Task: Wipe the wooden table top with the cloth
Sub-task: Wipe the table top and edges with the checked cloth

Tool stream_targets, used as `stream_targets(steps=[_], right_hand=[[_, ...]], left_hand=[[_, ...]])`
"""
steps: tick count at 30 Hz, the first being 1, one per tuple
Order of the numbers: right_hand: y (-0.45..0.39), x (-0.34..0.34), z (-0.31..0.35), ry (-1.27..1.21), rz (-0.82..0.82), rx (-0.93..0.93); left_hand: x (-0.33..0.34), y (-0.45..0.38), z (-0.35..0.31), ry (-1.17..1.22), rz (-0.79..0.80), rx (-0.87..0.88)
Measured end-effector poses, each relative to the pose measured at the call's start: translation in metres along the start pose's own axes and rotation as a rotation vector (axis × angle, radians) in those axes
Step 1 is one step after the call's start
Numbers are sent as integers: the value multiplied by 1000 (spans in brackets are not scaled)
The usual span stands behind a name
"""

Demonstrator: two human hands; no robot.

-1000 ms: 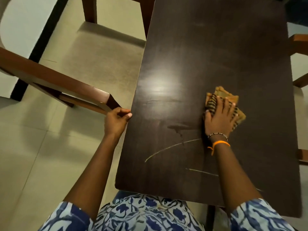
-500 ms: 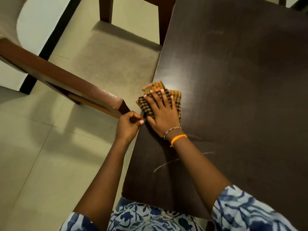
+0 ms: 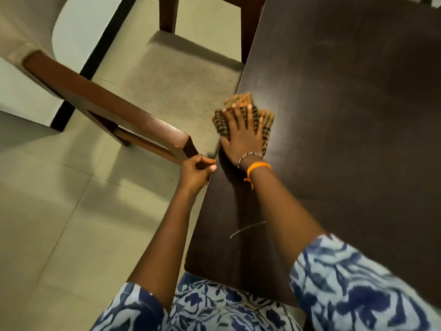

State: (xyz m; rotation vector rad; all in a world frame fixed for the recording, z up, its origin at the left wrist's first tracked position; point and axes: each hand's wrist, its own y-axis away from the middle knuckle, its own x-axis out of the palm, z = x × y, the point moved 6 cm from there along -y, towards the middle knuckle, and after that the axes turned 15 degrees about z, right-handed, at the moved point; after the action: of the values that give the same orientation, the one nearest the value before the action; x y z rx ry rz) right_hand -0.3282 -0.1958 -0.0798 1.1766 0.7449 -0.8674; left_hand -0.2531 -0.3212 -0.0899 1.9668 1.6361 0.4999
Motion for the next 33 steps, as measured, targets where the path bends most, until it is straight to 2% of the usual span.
stream_targets(steps=[4,6,8,13,15,17,19,22,25,27,30,33], right_hand=[[63,35,10,15,11,-152],[81,39,-13,7,5,-128],[97,38,-50,-8,-23,-31],[157,37,-168,-107,-141,329],[173,35,-189,-198,-179,474],[171,34,-182,-235,-199,551],[154,34,-150,-220,-186,512],[117,38,-71,-167,-123,311],[84,47,16,-101,-4,46],[74,50,48,-3,43,-100],[77,48,32,57,21,-190],[88,36,-30,-30,-60,-42]], left_hand=[[-1,15,3,59,52,-50],[1,24,8,18,140,-78],[3,32,7,-18,176,-90],[4,29,-4,-95,147,-96],[4,29,-5,-103,156,-100],[5,29,-3,-96,153,-106],[5,31,-1,-76,125,-104],[5,39,3,-36,65,-84],[7,46,8,-155,73,-43],[-3,47,12,-269,46,-48],[-10,53,17,-307,102,-88],[-5,58,18,-263,131,-95]])
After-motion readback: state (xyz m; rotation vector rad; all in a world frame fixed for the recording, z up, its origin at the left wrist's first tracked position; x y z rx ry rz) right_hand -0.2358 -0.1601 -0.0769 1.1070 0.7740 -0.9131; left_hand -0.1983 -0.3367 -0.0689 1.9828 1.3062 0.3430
